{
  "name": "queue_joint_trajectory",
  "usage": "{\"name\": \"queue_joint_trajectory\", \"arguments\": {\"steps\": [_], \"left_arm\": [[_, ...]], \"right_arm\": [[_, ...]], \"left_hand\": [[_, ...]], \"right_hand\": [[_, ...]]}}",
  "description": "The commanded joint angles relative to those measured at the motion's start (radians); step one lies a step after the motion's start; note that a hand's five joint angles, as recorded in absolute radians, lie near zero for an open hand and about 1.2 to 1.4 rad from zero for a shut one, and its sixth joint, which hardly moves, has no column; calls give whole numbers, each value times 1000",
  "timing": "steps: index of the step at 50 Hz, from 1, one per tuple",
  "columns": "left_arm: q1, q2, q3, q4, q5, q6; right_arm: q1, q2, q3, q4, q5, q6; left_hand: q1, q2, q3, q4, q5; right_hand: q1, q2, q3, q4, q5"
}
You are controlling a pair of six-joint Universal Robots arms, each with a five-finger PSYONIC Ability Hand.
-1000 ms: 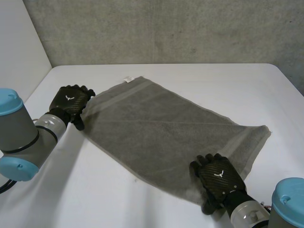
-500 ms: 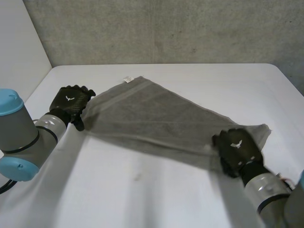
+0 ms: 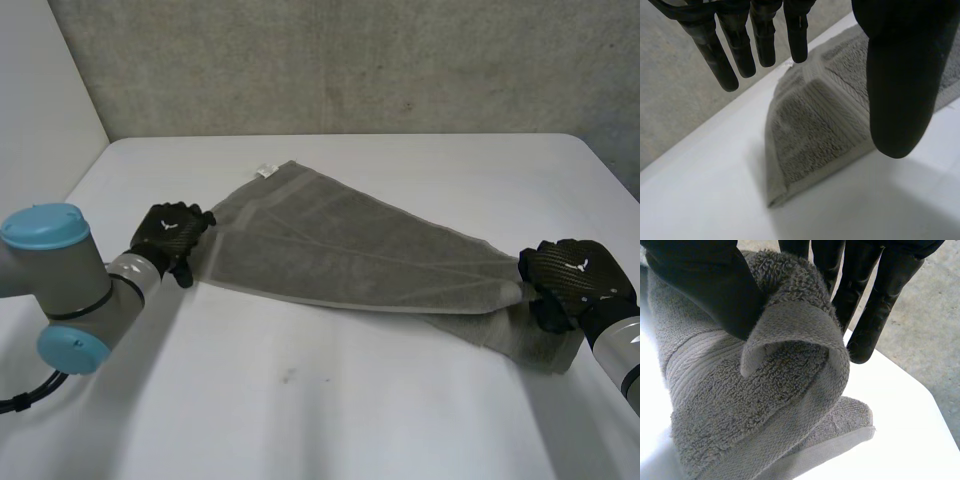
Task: Fold the towel.
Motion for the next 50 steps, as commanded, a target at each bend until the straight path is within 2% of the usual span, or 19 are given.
{"name": "queue_joint_trajectory", "arguments": {"steps": [1, 7, 9, 11, 23, 26, 37, 50], "left_arm": [[-35, 6, -23, -77, 12, -6], [-72, 55, -72, -82, 32, -17], [-103, 60, -66, -77, 31, -17], [-108, 56, -65, -77, 32, -14], [-105, -28, 61, -68, 25, -4], [-94, -57, 118, -71, 17, 3], [15, -81, 195, -71, 17, 61], [17, -134, 230, -87, 19, 65]], "right_arm": [[-12, 29, -8, -6, 7, -4], [-8, 46, -14, -6, 7, -7], [-7, 54, -15, -6, 6, -7], [-5, 55, -15, -6, 6, -7], [-5, 60, -11, -5, 4, -6], [-5, 60, -9, -6, 4, -6], [-2, 63, -9, -6, 4, -9], [-4, 77, -11, -11, 3, -9]], "left_hand": [[64, 64, 64, 64, 63], [93, 93, 94, 93, 93], [266, 265, 266, 266, 265], [293, 292, 293, 293, 292], [261, 260, 261, 261, 260], [105, 105, 106, 105, 105], [123, 122, 123, 123, 122], [132, 131, 132, 131, 131]], "right_hand": [[426, 220, 211, 207, 244], [426, 220, 211, 207, 244], [426, 220, 211, 207, 244], [426, 220, 211, 207, 244], [426, 220, 211, 207, 244], [426, 220, 211, 207, 244], [426, 220, 211, 207, 244], [426, 220, 211, 207, 244]]}}
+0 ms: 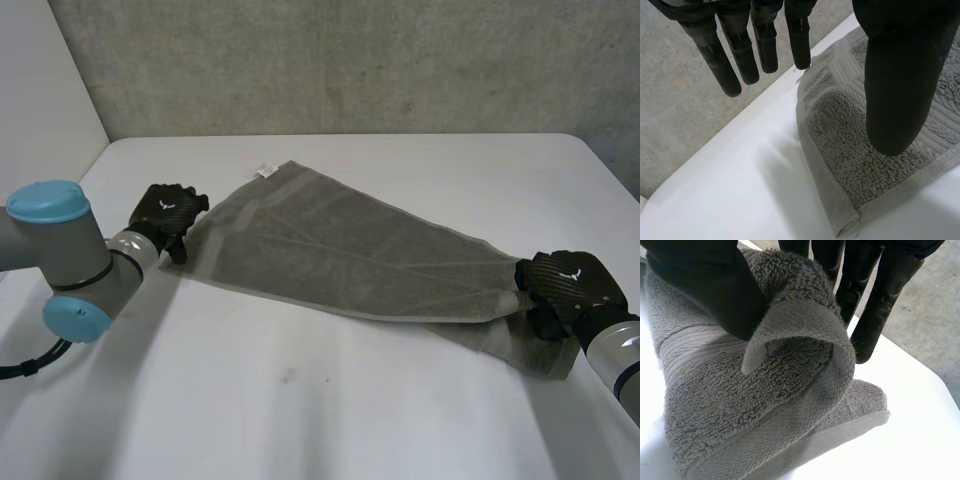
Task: Fold the towel.
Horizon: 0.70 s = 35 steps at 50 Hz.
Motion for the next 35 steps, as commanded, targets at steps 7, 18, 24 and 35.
{"name": "queue_joint_trajectory", "arguments": {"steps": [7, 18, 24, 35], "left_arm": [[-2, -22, 0, -44, 0, 0], [0, -30, -2, -56, -3, 60], [0, -48, 12, -52, -7, 62], [-2, -96, 87, -51, -12, 60]], "right_arm": [[-1, 20, -1, -9, -1, -1], [-1, 29, -4, -11, -1, -1], [-1, 36, -4, -11, -1, -3], [1, 37, -4, -11, -1, -3]], "left_hand": [[-2, 0, 0, 0, -1], [-58, -56, -56, -56, -57], [-55, -53, -53, -53, -54], [-52, -50, -50, -50, -51]], "right_hand": [[426, 220, 211, 207, 239], [426, 220, 211, 207, 239], [426, 220, 211, 207, 239], [426, 220, 211, 207, 239]]}}
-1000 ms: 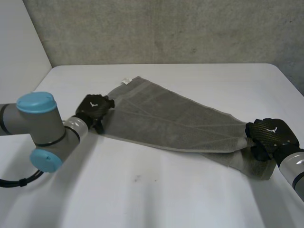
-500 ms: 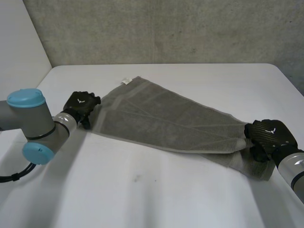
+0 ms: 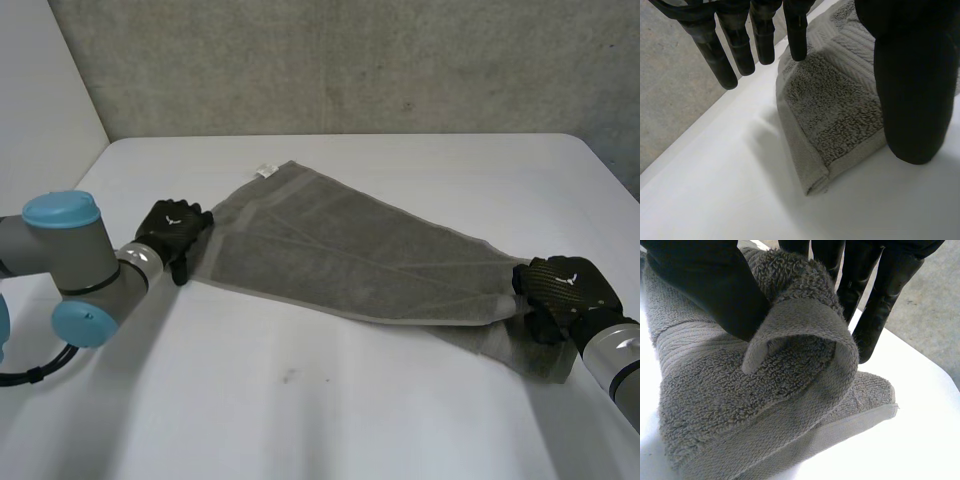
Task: Fold the towel.
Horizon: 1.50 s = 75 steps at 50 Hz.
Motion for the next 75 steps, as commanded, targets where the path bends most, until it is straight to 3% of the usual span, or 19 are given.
{"name": "queue_joint_trajectory", "arguments": {"steps": [1, 26, 31, 36, 41, 50, 57, 61, 64, 66, 75], "left_arm": [[-1, -25, 40, 0, -3, -2], [-7, -78, 146, 0, -1, 0], [-11, -87, 143, -2, 2, 0], [-12, -78, 128, -8, 7, -2], [-14, -48, 96, -8, 7, -5], [-14, 48, 44, -6, -3, -13], [-8, 210, -114, -28, -24, 1], [-3, 307, -210, -55, -64, 12], [2, 413, -309, -104, -121, 35], [22, 521, -409, -175, -174, 73], [78, 715, -593, -348, -213, 194]], "right_arm": [[1, 0, 1, 0, 0, 0], [1, 20, -1, 0, -2, -2], [1, 25, -1, -5, -2, -3], [1, 26, -1, -5, -2, -12], [1, 26, -1, -5, -2, -15], [1, 25, -1, -5, -3, -15], [4, 8, -21, 20, 2, -35], [2, -31, -41, 89, 2, -86], [1, -75, -77, 216, 2, -157], [1, -96, -125, 396, 2, -245], [-4, -166, -212, 798, -2, -502]], "left_hand": [[36, 41, 39, 41, 45], [109, 114, 113, 114, 118], [321, 325, 324, 325, 330], [804, 809, 807, 809, 813], [1077, 1082, 1080, 1082, 1086], [1078, 1082, 1081, 1082, 1087], [1078, 1082, 1081, 1082, 1087], [1078, 1082, 1081, 1082, 1087], [1078, 1082, 1081, 1082, 1087], [1078, 1082, 1081, 1082, 1087], [1078, 1082, 1081, 1082, 1087]], "right_hand": [[426, 220, 211, 207, 237], [426, 220, 211, 207, 237], [426, 220, 211, 207, 237], [426, 220, 211, 207, 237], [426, 220, 211, 207, 237], [426, 220, 211, 207, 237], [426, 220, 211, 207, 237], [426, 220, 211, 207, 237], [426, 220, 211, 207, 237], [426, 220, 211, 207, 237], [426, 220, 211, 207, 237]]}}
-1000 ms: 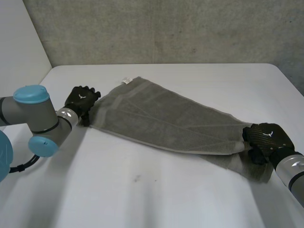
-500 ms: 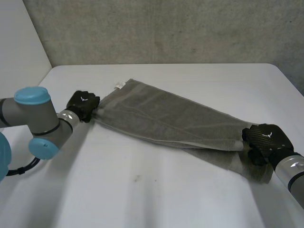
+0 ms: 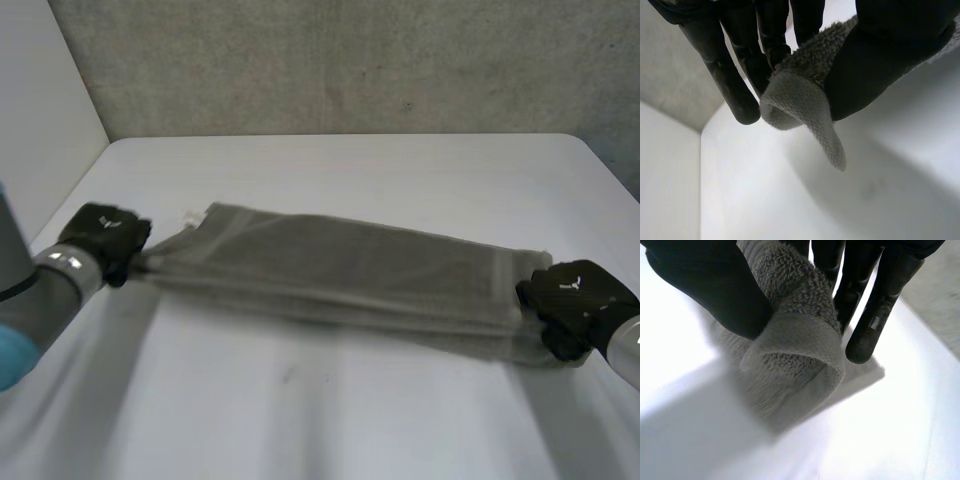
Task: Fold the towel.
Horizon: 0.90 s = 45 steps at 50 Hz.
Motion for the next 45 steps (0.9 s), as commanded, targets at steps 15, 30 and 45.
{"name": "queue_joint_trajectory", "arguments": {"steps": [15, 30, 45], "left_arm": [[-51, -62, 71, -122, -28, 138], [-112, -185, 879, 61, -153, -223], [-112, -140, 423, 200, -139, -344]], "right_arm": [[119, 182, -368, 190, 88, -190], [248, 259, -820, -474, 312, 16], [240, 207, -405, -566, 216, 19]], "left_hand": [[240, 182, 188, 180, 211], [240, 182, 188, 180, 211], [240, 182, 188, 180, 211]], "right_hand": [[426, 220, 211, 206, 236], [426, 220, 211, 206, 236], [426, 220, 211, 206, 236]]}}
